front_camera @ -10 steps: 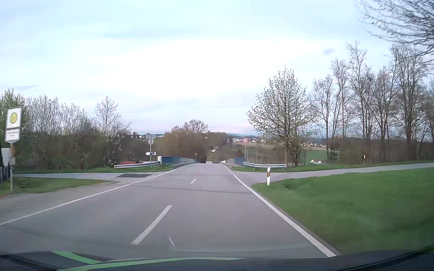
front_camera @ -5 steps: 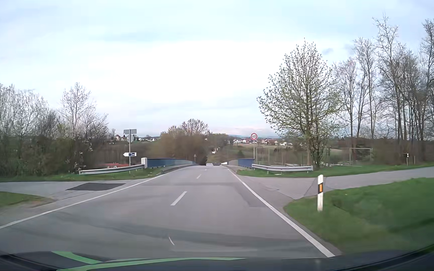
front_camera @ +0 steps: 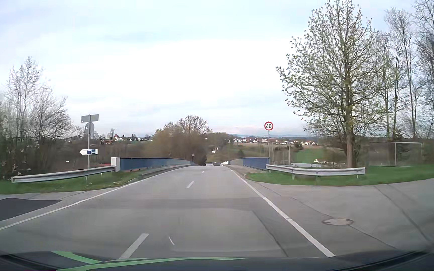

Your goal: Follow the waypoints while adhering to traffic rules and regulations

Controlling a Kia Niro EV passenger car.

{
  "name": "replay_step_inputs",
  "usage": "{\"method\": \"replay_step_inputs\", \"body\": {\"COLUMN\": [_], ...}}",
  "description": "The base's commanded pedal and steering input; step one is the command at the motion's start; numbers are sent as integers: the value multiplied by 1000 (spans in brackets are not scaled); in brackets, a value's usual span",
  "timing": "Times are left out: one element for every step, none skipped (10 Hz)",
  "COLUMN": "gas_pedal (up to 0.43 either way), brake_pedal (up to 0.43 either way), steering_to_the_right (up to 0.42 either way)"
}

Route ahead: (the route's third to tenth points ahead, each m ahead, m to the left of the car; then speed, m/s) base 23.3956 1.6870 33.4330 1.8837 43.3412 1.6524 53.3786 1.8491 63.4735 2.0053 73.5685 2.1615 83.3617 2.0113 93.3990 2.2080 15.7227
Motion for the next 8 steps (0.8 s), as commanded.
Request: {"method": "replay_step_inputs", "body": {"gas_pedal": [0,0,0,0,0,0,0,0], "brake_pedal": [0,0,0,0,0,0,0,0], "steering_to_the_right": [1,1,1,1,1,1,1,0]}}
